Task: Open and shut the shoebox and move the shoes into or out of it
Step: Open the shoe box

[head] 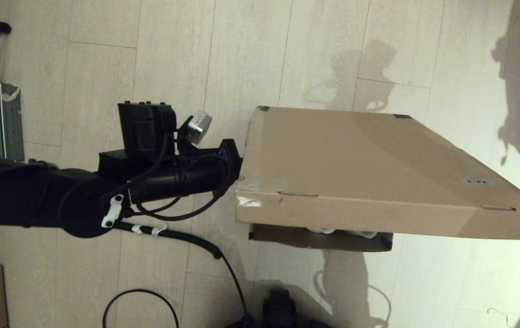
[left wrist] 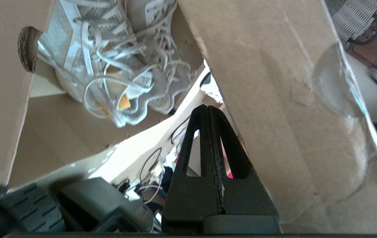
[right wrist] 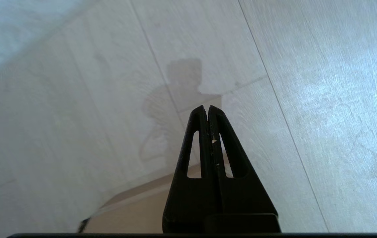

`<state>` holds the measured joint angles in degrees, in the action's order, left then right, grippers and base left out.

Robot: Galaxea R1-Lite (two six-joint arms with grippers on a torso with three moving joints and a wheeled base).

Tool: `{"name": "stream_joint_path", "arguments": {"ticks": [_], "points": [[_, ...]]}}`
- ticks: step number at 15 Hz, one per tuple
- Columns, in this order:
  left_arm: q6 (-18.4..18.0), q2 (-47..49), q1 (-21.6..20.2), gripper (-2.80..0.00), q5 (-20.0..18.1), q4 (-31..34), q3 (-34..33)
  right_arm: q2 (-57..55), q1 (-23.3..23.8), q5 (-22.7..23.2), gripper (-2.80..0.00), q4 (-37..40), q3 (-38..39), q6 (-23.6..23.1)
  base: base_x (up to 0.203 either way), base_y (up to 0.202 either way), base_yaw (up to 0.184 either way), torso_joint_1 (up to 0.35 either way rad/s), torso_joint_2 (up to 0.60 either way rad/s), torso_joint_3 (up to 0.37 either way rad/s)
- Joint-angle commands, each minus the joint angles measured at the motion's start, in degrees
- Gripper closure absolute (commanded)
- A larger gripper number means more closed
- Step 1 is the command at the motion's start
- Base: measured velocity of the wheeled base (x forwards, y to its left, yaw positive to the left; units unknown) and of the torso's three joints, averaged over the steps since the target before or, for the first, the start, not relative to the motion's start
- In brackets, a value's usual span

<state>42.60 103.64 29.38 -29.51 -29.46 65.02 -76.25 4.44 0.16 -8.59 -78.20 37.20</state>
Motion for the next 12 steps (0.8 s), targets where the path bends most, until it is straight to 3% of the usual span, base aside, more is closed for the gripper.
{"name": "stream_joint_path", "arguments": {"ticks": [1, 3, 7, 12], "points": [[0.81, 1.12, -0.02, 0.00, -0.11, -0.15, 1.68, 3.70, 0.02, 0.22, 0.00, 2.98, -2.98, 0.25, 0.000, 0.000, 0.000, 0.000, 0.00, 0.000], [2.35, 0.79, -0.02, 0.00, -0.11, 0.06, 3.80, 5.67, 0.04, 0.94, 0.00, 8.80, -5.96, -0.27, 0.000, 0.000, 0.000, 0.000, 0.00, 0.000], [4.60, -2.03, 0.07, 0.00, -0.11, 0.78, 4.80, 5.63, 0.05, 1.07, 0.00, 9.03, -5.17, -3.28, 0.000, 0.000, 0.000, 0.000, 0.00, 0.000], [4.60, -5.82, 0.07, 0.00, -0.11, 7.27, 9.40, 6.11, 0.05, 1.06, 0.00, 9.19, -6.35, -5.29, 0.000, 0.000, 0.000, 0.000, 0.00, 0.000]]}}
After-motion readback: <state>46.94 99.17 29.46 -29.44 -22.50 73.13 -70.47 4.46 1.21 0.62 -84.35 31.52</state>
